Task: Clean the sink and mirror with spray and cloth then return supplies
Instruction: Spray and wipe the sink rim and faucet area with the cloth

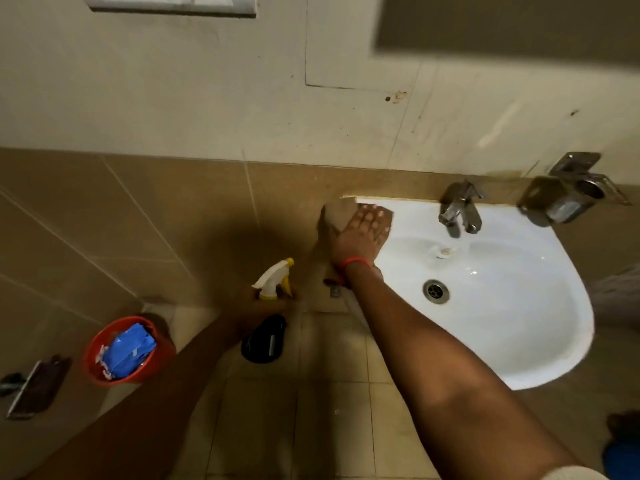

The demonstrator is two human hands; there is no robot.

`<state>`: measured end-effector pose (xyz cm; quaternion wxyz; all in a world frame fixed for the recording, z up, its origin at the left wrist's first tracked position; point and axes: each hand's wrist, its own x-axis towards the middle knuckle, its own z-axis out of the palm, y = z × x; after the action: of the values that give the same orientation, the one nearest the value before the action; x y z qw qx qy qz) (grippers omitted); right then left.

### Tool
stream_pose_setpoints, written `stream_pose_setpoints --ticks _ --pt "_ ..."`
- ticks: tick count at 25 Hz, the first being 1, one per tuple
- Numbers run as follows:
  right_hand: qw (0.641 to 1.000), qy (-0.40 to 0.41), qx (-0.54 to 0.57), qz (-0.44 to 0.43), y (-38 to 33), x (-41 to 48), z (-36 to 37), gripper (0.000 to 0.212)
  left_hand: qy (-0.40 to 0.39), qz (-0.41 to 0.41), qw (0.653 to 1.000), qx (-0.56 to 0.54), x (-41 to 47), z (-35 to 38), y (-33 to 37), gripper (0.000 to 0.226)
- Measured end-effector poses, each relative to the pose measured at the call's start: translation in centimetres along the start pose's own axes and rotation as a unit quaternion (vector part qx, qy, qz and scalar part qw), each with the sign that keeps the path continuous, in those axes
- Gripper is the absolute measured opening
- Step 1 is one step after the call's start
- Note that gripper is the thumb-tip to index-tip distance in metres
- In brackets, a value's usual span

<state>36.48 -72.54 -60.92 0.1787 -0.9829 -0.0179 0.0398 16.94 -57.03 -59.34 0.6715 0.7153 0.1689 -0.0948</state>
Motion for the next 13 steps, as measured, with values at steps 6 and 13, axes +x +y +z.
stream_pose_setpoints --ticks 6,13 --pt "0.998 -0.054 -0.002 -0.020 5.5 -11.0 0.6 0.071 -0.010 -0.017 0.999 0.029 -2.7 1.8 1.5 0.028" --pt "0.993 0.022 0.095 0.060 17.3 -20.7 -9.4 0.050 -0.097 0.011 0.995 0.006 -8.1 6.8 2.9 0.031"
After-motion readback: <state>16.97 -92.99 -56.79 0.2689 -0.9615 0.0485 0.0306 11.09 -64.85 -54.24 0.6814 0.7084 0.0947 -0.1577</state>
